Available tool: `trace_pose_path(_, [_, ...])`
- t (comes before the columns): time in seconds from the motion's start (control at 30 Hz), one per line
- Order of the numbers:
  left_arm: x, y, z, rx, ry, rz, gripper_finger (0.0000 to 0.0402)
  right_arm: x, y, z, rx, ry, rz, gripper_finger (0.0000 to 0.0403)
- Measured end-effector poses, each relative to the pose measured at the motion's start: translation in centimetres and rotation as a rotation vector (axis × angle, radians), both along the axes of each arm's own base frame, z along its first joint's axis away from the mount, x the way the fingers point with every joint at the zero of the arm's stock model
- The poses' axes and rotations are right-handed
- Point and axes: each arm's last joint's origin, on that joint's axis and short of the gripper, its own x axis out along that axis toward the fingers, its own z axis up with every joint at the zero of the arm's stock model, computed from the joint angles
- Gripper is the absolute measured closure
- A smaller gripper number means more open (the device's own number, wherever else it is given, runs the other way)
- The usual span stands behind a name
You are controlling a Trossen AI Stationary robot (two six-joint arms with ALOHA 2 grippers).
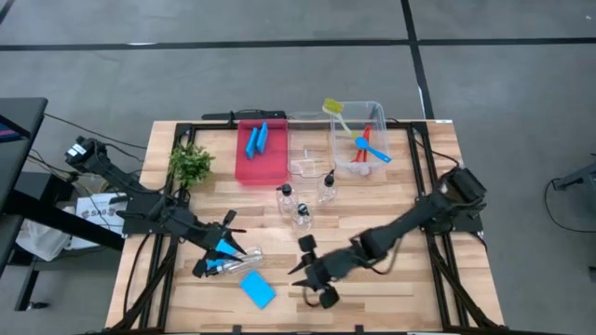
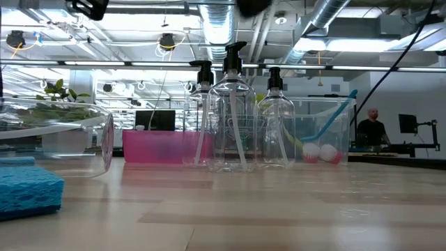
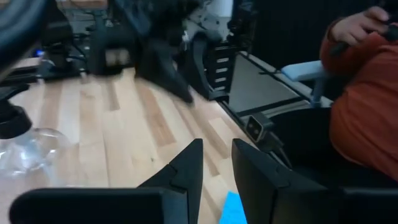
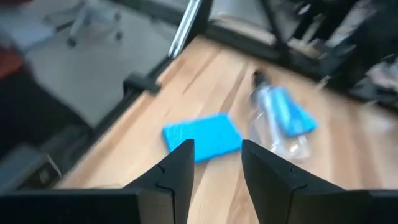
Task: Pick & Place Kitchen Sink Supplies
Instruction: Put the blue sponge into the red bin
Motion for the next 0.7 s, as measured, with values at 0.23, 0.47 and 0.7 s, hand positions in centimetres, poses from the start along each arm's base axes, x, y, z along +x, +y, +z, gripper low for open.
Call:
trace_pose_path(0.23, [-0.1, -0.1, 0.0, 0.006, -0.007, 0.023, 0.0315, 3.3, -1.1, -2.5, -0.111, 0.035, 0.118, 0.0276])
trace_pose_path(0.47, [-0.1, -0.2, 0.1, -0.001, -0.017, 0.023, 0.0315, 6.3, -0.7, -4.5, -0.236, 0.076, 0.137, 0.0276])
trace_pose_path(0.7, [0.0, -0.2, 0.5, -0.022, -0.049, 0.024, 0.0315, 8.3, 0.4, -6.1, -0.248, 0.135, 0.247, 0.0276])
